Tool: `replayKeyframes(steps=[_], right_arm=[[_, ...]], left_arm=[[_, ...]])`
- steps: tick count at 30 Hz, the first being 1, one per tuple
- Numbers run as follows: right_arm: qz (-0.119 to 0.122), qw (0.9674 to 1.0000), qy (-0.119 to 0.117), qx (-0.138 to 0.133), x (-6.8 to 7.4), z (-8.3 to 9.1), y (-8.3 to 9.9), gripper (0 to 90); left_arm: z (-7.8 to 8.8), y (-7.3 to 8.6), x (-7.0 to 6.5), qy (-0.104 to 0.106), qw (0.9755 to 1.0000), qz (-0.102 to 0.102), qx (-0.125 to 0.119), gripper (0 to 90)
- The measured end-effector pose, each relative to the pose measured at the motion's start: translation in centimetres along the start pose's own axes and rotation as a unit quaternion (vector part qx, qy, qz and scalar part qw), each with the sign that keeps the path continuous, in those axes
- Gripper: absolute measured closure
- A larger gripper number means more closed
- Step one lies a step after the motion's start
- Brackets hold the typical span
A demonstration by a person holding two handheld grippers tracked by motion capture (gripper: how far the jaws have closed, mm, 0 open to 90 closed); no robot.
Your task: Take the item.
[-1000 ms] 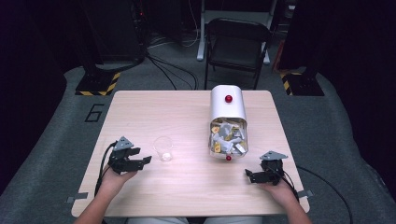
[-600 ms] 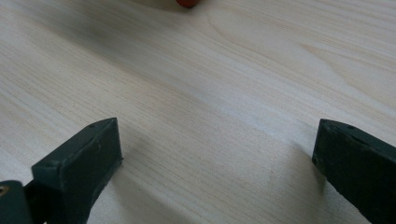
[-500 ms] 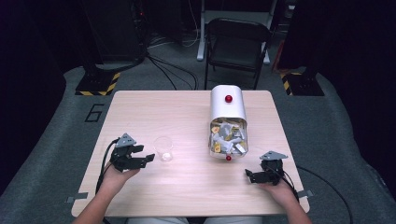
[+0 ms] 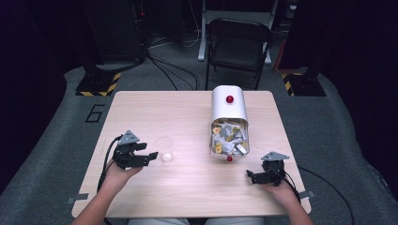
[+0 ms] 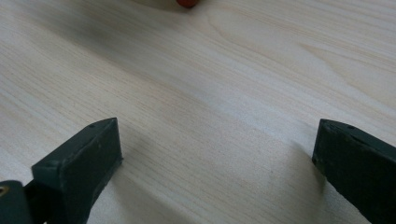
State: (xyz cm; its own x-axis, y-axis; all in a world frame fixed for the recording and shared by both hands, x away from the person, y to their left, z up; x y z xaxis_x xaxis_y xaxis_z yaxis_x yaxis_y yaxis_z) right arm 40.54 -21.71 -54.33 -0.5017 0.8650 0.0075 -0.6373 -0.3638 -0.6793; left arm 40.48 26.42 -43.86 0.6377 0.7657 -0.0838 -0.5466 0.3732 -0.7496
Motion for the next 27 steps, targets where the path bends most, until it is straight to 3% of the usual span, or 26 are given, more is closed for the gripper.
replayKeyframes(steps=[12,27], right_arm=[[-0.001,1.0,-0.001,0.0,0.0,0.0,0.0,0.7],[0.0,1.0,0.0,0.0,0.0,0.0,0.0,0.7]], left_arm=[[0.3,-2.0,-0.7,0.007,0.9998,-0.016,0.004,36.5],[0.7,-5.1,-2.0,0.025,0.9992,-0.029,-0.007,34.7]])
Point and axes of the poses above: each handheld gripper's, and its own axes: z roughly backward along the jaws, y roughly out of its underside, x roughly to its left, the point moved 2 cm from there along -z, roughly forward along the jaws, and after that the axes turned 3 degrees about x, right-handed, at the moved point
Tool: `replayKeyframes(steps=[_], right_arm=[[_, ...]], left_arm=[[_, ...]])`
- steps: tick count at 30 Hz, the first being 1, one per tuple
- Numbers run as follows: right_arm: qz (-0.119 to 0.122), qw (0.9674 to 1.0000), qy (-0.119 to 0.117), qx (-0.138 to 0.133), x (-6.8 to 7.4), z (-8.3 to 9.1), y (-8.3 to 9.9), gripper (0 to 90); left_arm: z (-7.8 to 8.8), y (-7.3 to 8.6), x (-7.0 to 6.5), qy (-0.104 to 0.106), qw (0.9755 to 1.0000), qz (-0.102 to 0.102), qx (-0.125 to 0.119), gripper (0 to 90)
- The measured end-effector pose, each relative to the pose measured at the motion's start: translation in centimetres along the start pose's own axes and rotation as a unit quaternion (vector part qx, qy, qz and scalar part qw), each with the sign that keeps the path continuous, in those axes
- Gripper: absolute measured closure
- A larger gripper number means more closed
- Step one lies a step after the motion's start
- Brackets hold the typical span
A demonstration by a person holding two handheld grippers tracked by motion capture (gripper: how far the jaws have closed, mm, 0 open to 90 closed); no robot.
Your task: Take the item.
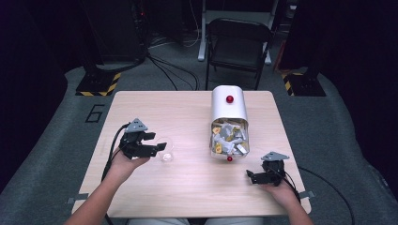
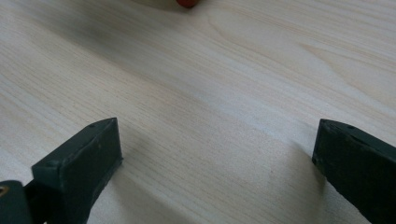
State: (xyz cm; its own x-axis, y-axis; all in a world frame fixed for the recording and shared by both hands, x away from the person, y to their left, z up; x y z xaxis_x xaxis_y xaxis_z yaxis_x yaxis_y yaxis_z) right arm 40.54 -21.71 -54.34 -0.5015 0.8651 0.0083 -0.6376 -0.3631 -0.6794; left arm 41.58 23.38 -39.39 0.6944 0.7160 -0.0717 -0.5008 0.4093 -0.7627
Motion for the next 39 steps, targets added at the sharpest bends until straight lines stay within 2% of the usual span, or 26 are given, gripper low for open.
replayKeyframes(steps=[21,31,39], right_arm=[[0.0,1.0,0.0,0.0,0.0,0.0,0.0,0.7],[0.0,1.0,0.0,0.0,0.0,0.0,0.0,0.7],[0.0,1.0,0.0,0.0,0.0,0.0,0.0,0.7]], left_arm=[[-1.7,-3.0,-3.1,0.029,0.999,-0.033,-0.007,36.4],[-2.4,-4.9,-5.1,0.043,0.9975,-0.056,-0.011,39.2],[-3.1,-6.4,-6.8,0.053,0.9951,-0.083,-0.014,41.2]])
Point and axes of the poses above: each handheld gripper's, and its own axes: z roughly backward along the jaws, y roughly out of its underside, x roughly to its left, the point moved 2 cm from there along -z, roughly forward along the jaws, and after that the axes turned 3 degrees about x, right-handed, at the moved point
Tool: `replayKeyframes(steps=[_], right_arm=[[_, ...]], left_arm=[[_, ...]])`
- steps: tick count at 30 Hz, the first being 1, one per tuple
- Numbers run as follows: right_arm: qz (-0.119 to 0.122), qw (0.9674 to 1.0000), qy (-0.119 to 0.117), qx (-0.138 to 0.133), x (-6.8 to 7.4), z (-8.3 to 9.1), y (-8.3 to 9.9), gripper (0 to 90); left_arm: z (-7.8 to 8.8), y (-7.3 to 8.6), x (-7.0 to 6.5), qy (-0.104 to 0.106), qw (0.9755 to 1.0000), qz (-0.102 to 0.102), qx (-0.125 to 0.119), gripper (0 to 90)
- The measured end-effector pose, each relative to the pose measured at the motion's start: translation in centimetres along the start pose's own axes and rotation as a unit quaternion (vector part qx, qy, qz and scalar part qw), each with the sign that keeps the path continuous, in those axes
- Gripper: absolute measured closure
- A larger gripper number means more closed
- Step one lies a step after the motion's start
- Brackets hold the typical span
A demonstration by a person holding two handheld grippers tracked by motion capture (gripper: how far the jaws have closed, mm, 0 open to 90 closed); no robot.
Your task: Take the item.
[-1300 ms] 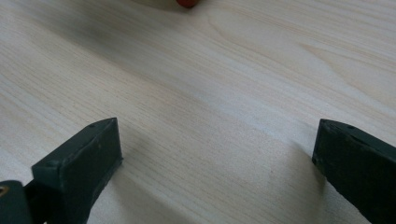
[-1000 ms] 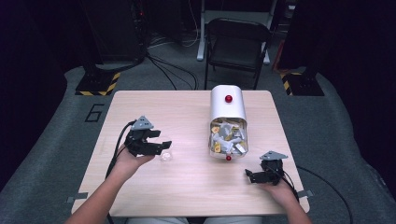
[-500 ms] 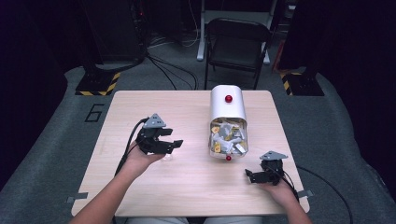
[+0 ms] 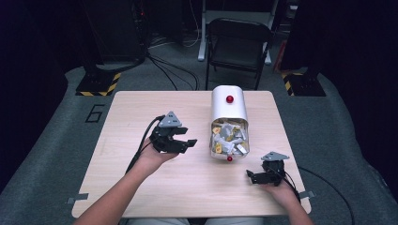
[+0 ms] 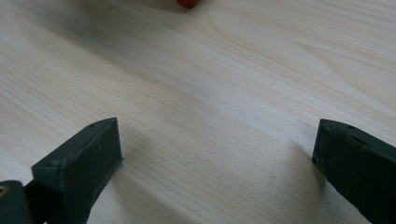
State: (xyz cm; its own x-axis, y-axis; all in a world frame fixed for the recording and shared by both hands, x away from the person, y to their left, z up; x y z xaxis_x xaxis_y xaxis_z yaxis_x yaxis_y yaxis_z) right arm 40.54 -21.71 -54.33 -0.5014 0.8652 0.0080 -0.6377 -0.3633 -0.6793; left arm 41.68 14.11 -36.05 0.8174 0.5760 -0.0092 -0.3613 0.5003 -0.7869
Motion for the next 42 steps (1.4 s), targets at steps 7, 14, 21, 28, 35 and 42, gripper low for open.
replayKeyframes(steps=[7,14,21,28,35,42], right_arm=[[-0.001,1.0,-0.001,0.0,0.0,0.0,0.0,0.7],[0.0,1.0,0.0,0.0,0.0,0.0,0.0,0.7],[0.0,1.0,-0.001,-0.001,0.0,0.0,0.0,0.7],[0.0,1.0,-0.001,0.0,0.0,0.0,0.0,0.7],[-0.001,1.0,-0.002,0.0,0.0,0.0,0.0,0.7],[0.001,1.0,0.001,-0.001,0.0,0.0,0.0,0.7]], left_arm=[[-1.3,-1.1,-1.2,0.011,0.9999,-0.007,-0.001,41.1],[-2.3,-1.5,-1.8,0.016,0.9998,-0.013,0.005,41.0],[-3.2,-1.8,-1.9,0.019,0.9998,-0.001,0.009,44.7],[-3.9,-2.2,-2.3,0.017,0.9998,0.002,0.008,45.3],[-5.1,-2.7,-2.5,0.017,0.9998,0.011,0.005,45.9],[-6.0,-2.8,-2.6,0.015,0.9998,0.006,0.01,49.5]])
Point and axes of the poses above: each handheld gripper's, and its own axes: z roughly backward along the jaws, y roughly out of its underside, x roughly to its left, the point moved 2 cm from there along -z, roughly forward along the jaws, and after that the axes turned 3 degrees about x, right-handed, at the moved point
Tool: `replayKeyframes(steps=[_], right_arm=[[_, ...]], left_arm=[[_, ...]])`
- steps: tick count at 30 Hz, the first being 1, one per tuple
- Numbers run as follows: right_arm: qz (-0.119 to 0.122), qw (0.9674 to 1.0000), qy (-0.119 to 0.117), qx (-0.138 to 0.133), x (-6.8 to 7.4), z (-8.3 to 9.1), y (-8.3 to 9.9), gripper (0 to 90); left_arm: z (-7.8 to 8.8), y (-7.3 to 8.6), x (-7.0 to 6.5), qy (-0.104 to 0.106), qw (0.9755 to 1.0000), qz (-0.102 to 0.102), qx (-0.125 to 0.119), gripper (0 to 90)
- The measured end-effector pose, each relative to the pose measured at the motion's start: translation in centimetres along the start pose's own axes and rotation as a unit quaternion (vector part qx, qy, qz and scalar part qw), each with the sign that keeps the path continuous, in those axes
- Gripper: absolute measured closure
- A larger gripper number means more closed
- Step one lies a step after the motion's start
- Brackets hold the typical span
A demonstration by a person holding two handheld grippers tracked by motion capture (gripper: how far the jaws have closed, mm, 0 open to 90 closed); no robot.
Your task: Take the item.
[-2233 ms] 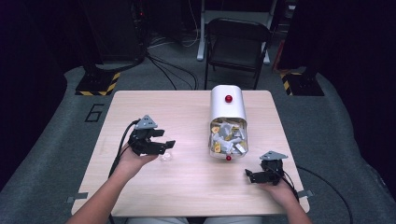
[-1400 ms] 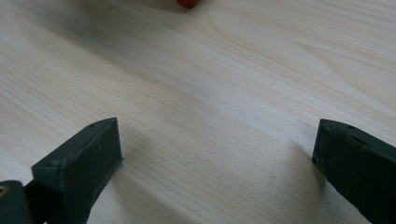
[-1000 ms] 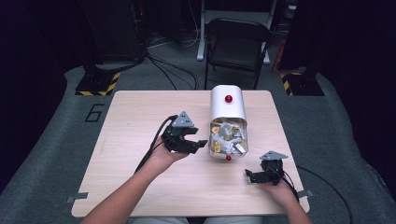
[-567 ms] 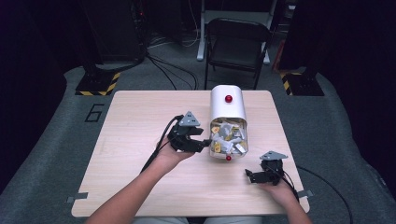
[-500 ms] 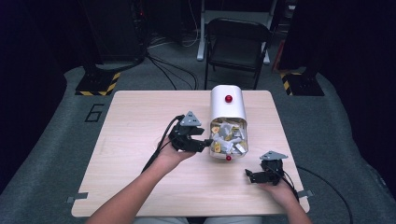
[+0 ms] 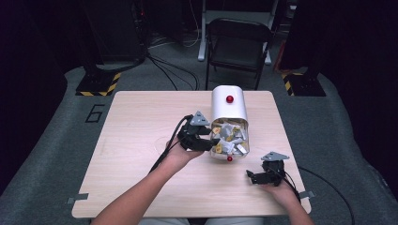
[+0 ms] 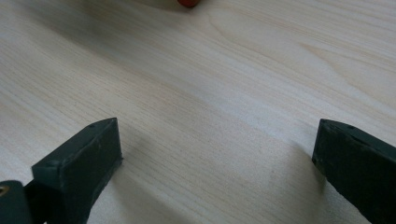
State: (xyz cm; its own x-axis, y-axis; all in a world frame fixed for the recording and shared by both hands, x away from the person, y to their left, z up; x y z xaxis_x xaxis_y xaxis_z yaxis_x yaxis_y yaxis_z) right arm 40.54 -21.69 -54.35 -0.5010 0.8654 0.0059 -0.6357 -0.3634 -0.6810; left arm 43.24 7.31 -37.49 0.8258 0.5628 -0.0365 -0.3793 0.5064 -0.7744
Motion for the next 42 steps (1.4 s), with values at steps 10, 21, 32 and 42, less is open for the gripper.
replayKeyframes(steps=[10,21,32,42], right_arm=[[0.0,1.0,0.0,0.0,0.0,0.0,0.0,0.7],[-0.001,1.0,0.0,0.0,0.01,-0.01,0.0,0.7],[0.0,1.0,0.0,0.0,0.0,0.0,0.0,0.7],[0.0,1.0,0.0,0.0,0.0,0.0,0.0,0.7]], left_arm=[[-0.66,0.27,-0.18,-0.007,0.9999,-0.013,0.009,57.3],[-0.53,0.39,-0.04,-0.009,0.9998,-0.017,0.011,67.7],[-0.76,0.48,-0.3,-0.012,0.9994,-0.028,0.016,75.4],[-0.82,0.43,-0.4,-0.005,0.9993,-0.035,0.014,82.5]])
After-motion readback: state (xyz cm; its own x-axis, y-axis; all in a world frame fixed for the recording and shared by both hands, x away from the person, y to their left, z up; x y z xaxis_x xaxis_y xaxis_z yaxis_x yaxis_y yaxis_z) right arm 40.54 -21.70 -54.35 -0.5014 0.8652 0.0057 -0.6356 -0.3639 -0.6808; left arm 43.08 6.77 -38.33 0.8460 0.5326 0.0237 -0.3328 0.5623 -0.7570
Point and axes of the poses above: each handheld gripper's, and its own axes: z roughly backward along the jaws, y roughly out of its underside, x roughly to its left, the point moved 2 cm from there along -z, roughly forward along the jaws, and after that the axes turned 3 degrees about x, right-handed, at the moved point
